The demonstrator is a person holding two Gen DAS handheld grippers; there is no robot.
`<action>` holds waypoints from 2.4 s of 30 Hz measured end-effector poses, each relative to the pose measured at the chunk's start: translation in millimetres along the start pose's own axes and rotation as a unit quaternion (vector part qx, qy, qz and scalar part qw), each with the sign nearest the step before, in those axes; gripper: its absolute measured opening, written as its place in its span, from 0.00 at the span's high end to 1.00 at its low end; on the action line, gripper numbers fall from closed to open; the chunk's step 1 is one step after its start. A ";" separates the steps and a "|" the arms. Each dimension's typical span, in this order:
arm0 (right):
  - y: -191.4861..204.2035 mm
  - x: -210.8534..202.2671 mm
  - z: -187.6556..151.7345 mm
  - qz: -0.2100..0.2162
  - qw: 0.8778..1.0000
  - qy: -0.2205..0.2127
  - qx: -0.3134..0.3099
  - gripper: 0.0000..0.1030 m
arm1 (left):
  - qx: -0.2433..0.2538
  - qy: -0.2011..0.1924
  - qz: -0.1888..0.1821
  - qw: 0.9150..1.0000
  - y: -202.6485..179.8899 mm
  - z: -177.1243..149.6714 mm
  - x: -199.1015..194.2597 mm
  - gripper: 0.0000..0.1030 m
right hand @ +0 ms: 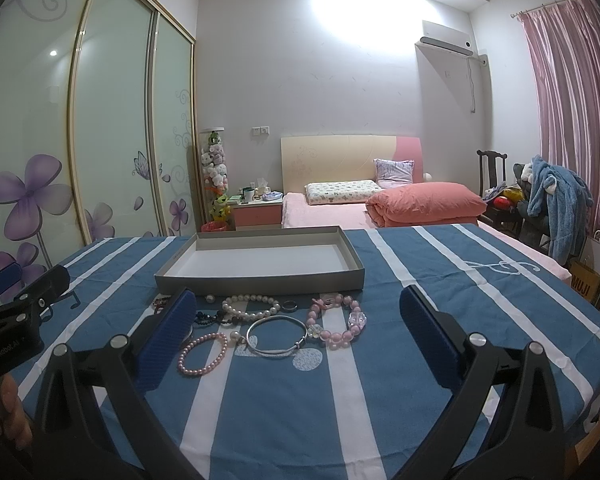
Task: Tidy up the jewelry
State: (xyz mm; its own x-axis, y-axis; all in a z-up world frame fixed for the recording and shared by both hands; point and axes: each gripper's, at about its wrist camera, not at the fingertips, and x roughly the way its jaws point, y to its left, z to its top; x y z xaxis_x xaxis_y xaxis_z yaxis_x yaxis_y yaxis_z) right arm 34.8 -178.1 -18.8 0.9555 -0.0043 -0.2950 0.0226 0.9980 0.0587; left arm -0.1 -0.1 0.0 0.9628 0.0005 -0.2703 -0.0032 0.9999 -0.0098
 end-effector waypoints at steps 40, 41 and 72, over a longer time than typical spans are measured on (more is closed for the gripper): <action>1.0 -0.5 1.2 0.000 1.000 0.001 0.000 0.04 | 0.000 0.001 0.000 1.000 0.0 0.0 0.1 0.02; 1.0 -0.5 1.2 0.000 1.000 0.001 0.000 0.04 | 0.000 0.001 0.000 1.000 0.0 0.0 0.0 0.02; -4.3 9.9 -2.3 0.000 1.000 0.024 0.007 0.04 | 0.000 0.027 -0.001 1.000 -1.8 -2.3 12.7 0.02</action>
State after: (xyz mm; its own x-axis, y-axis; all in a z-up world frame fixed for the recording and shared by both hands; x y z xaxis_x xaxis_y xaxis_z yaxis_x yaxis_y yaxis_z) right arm 43.5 -182.2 -24.2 0.9403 -0.0008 -0.3403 0.0269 0.9970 0.0719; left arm 11.4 -1.9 -5.6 0.9470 -0.0011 -0.3214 -0.0024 0.9999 -0.0103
